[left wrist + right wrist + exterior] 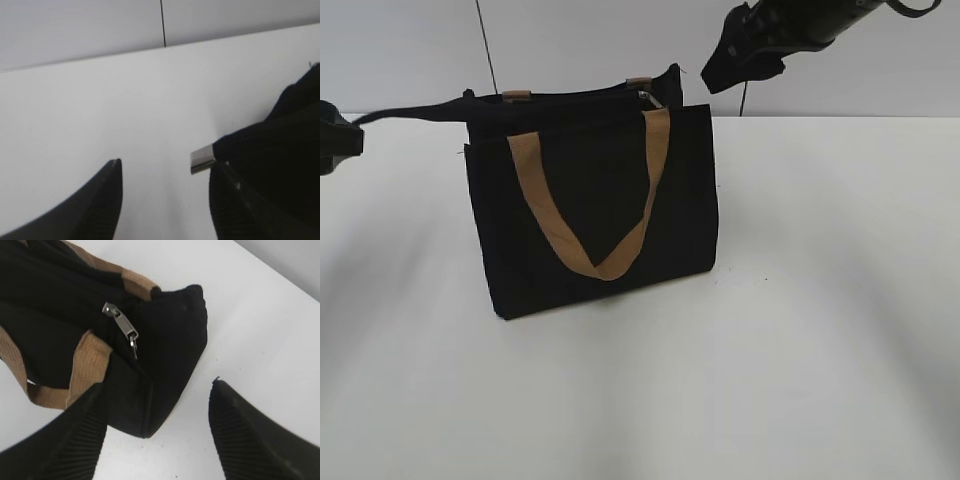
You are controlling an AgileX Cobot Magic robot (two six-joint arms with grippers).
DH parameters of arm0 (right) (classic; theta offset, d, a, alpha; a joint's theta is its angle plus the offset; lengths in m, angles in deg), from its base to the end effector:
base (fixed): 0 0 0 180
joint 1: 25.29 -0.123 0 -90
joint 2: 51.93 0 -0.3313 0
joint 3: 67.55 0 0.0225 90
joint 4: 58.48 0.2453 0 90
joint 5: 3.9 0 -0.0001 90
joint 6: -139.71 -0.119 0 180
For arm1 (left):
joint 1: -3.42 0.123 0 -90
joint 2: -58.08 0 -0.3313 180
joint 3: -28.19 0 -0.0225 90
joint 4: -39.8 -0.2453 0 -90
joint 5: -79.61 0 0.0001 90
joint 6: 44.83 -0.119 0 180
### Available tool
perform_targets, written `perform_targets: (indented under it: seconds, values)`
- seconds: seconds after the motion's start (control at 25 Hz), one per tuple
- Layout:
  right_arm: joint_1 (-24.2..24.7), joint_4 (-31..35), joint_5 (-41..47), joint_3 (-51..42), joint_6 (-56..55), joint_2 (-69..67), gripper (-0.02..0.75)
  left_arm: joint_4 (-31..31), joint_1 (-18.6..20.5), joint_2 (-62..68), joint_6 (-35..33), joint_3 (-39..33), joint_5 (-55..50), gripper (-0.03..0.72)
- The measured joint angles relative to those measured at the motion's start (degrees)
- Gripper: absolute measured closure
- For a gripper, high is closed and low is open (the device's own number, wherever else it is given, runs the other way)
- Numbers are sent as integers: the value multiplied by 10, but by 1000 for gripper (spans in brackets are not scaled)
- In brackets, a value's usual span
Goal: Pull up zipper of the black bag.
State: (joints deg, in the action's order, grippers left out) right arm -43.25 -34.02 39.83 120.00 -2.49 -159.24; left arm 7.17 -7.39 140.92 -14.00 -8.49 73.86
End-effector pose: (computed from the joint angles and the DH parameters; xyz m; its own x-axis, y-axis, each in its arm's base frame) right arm 0.3853 0.1607 0.3315 -0.5377 -0.5122 -0.6697 -0.6878 0.7259 -0.0030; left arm 0.2775 -0.0464 0.2833 -0.5501 0.1346 -0.8242 0.1596 0.9857 0.0545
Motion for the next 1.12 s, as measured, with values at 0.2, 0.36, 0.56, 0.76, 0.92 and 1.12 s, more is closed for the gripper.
perform_targets:
  seconds: [0.2,0.36,0.56,0.76,0.92,1.12]
  values:
    - [13,-43,50,0,-78,17,256,98,-40,0,0,36,-139,272]
    - [43,-95,106,0,-186,27,256,189,-37,0,-54,100,-288,283]
    - [107,-129,176,0,-247,28,256,319,-5,8,-179,188,-450,286]
    - [187,-135,242,0,-252,28,256,377,37,28,-229,232,-572,294]
    - [235,-141,254,0,-253,30,256,392,63,30,-245,233,-626,309]
    - [243,-139,255,-20,-253,92,256,385,65,24,-258,233,-636,311]
